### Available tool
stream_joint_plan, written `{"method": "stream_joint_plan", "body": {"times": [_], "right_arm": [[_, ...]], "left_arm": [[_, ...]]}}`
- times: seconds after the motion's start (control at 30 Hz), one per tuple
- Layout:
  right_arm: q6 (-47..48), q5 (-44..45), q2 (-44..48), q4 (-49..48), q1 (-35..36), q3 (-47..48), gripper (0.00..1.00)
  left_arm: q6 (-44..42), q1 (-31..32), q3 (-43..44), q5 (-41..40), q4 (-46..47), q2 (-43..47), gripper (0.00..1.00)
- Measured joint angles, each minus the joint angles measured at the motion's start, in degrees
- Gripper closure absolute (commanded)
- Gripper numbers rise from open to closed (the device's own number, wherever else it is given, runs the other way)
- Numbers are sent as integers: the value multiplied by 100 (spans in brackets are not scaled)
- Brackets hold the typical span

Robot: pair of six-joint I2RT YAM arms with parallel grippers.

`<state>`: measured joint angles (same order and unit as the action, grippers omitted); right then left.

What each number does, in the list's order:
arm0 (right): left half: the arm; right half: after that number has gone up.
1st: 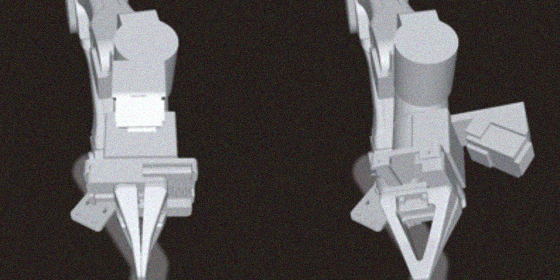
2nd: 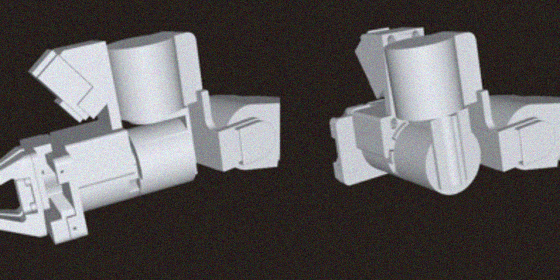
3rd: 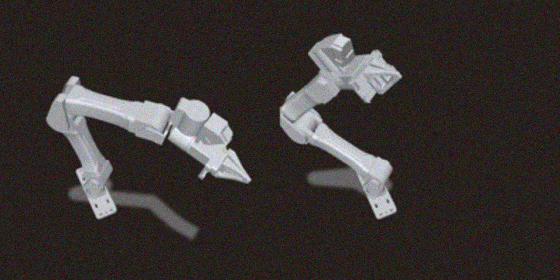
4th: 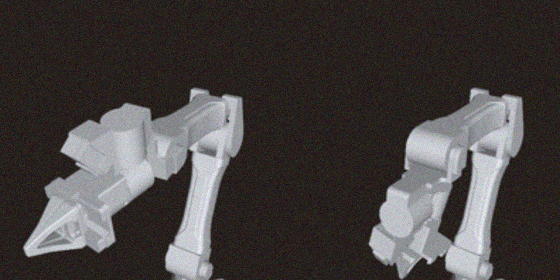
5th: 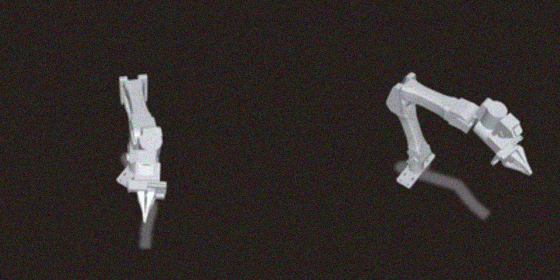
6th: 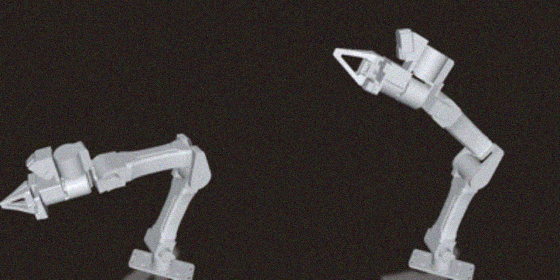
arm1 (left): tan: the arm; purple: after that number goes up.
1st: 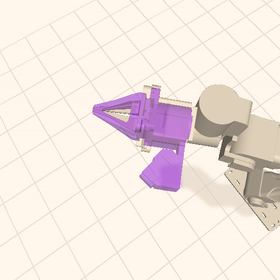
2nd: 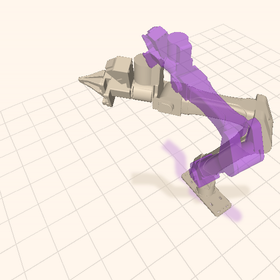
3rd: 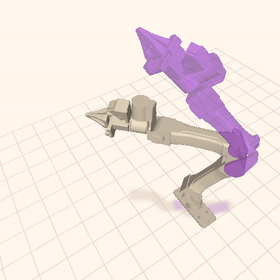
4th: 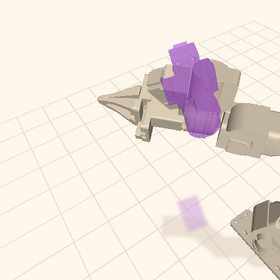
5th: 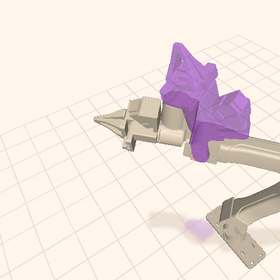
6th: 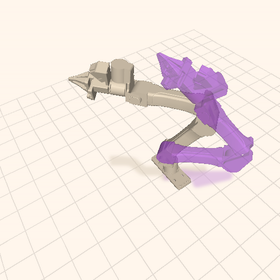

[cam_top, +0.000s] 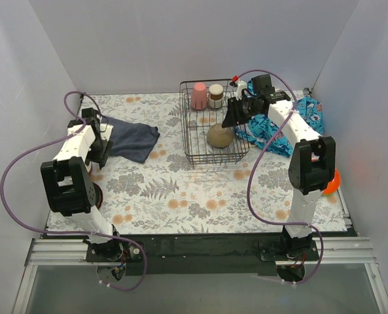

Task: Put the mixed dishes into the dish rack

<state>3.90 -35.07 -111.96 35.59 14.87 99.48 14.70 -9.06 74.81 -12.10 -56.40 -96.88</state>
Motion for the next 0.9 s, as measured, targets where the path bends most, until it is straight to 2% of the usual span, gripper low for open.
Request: {"method": "stream_joint_plan", "body": {"times": [0.2,0.3,0.37,0.5,0.6,0.73,0.83,0.9], "right_arm": [[13,-7,-31,-111,136,0,67],[46,-9,-151,-140,251,50,80],[61,7,-306,-138,332,164,83],[83,39,-605,-138,518,317,94],[87,44,-756,-138,658,330,99],[94,160,-903,-122,807,352,99],[140,452,-997,-96,892,382,99],[234,699,-1034,-90,907,402,99]], "left_arm": [[-120,-164,-17,-92,160,-223,57],[-173,-289,-52,-125,221,-295,59],[-190,-334,-68,-170,273,-343,60],[-216,-407,-155,-234,385,-417,73],[-225,-417,-229,-238,415,-452,80],[-212,-422,-289,-236,426,-498,95],[-195,-422,-293,-197,428,-503,100],[-184,-422,-289,-179,417,-503,100]]}}
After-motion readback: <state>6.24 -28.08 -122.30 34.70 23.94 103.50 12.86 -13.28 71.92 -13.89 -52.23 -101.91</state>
